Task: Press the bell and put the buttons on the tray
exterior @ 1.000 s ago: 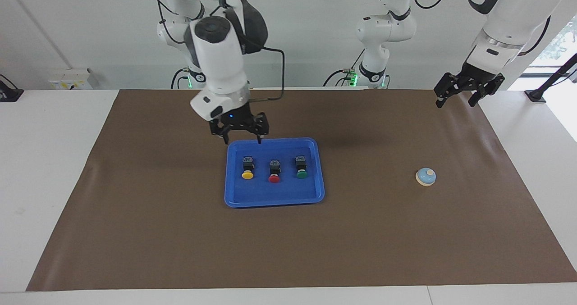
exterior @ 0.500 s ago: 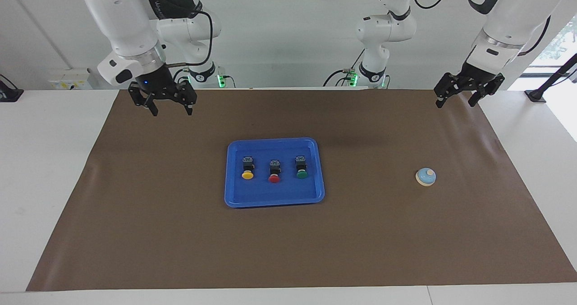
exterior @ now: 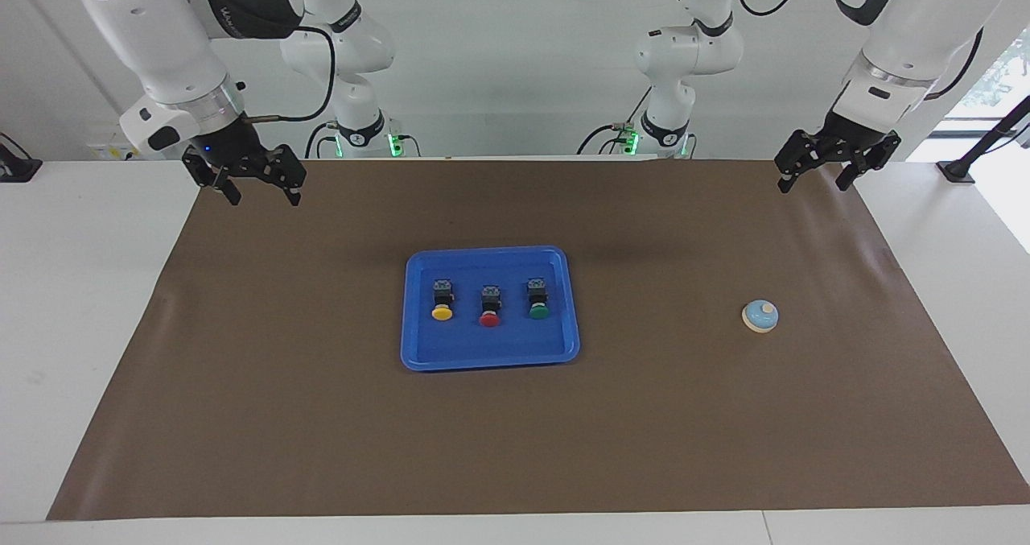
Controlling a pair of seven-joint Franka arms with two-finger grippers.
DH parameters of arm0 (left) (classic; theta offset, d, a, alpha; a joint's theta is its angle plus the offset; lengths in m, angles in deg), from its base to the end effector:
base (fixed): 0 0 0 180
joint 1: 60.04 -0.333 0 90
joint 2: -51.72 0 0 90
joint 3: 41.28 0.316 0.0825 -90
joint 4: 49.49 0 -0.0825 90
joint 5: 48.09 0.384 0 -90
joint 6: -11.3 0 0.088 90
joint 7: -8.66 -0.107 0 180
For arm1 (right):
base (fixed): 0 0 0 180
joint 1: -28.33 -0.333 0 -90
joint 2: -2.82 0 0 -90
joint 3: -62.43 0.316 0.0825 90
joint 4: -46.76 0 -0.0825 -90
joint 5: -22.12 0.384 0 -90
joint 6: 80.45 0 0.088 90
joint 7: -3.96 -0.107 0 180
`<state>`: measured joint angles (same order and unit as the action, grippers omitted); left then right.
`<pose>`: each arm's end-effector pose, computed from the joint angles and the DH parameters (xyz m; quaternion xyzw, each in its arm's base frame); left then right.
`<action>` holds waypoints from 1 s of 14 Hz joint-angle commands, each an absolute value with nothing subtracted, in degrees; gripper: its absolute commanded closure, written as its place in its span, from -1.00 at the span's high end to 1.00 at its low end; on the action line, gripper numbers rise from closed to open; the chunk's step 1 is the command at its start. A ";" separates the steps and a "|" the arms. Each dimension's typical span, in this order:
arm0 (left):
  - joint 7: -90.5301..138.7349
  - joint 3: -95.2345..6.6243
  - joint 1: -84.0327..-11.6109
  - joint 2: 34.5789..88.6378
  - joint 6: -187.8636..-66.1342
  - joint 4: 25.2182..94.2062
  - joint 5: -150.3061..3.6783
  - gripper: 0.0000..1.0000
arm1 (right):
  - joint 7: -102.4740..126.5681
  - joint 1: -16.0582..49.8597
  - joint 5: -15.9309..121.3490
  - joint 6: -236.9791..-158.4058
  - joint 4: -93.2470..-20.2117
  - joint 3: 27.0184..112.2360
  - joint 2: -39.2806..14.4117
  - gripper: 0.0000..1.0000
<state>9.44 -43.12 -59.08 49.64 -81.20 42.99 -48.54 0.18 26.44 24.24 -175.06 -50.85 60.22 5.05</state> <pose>0.5467 -0.0279 0.6279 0.9997 -0.0175 0.0182 0.0039 0.5468 0.0003 0.5900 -0.9991 0.0374 0.0073 0.0190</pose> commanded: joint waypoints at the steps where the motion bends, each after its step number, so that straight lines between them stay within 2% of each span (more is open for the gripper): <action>1: 9.80 -43.21 -59.25 48.91 -80.64 43.24 -48.18 1.00 | 0.89 27.45 23.70 -172.56 -50.10 61.02 5.19 1.00; 8: 10.06 -43.65 -58.37 48.30 -78.35 43.94 -48.18 1.00 | -7.88 29.99 22.73 -170.10 -50.53 60.93 5.37 1.00; 10: 9.98 -43.30 -59.33 47.07 -79.66 46.82 -48.18 1.00 | -7.99 30.52 22.73 -169.31 -50.45 60.93 5.37 1.00; 12: 9.27 -43.21 -59.86 45.75 -85.79 52.70 -48.18 0.97 | -6.51 30.44 21.69 -169.39 -50.27 61.02 5.28 1.00; 13: 9.01 -43.21 -60.12 46.36 -88.87 55.17 -48.18 0.89 | -3.63 30.09 20.90 -170.00 -50.19 61.02 5.28 1.00; 14: 8.14 -43.21 -61.17 46.88 -92.81 58.15 -48.09 0.52 | -2.64 30.00 20.19 -170.27 -50.01 61.02 5.19 1.00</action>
<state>9.42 -43.13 -59.77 48.29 -85.80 50.61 -48.51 -5.28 29.49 21.80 -170.28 -50.53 60.33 5.06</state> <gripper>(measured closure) 0.035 0.000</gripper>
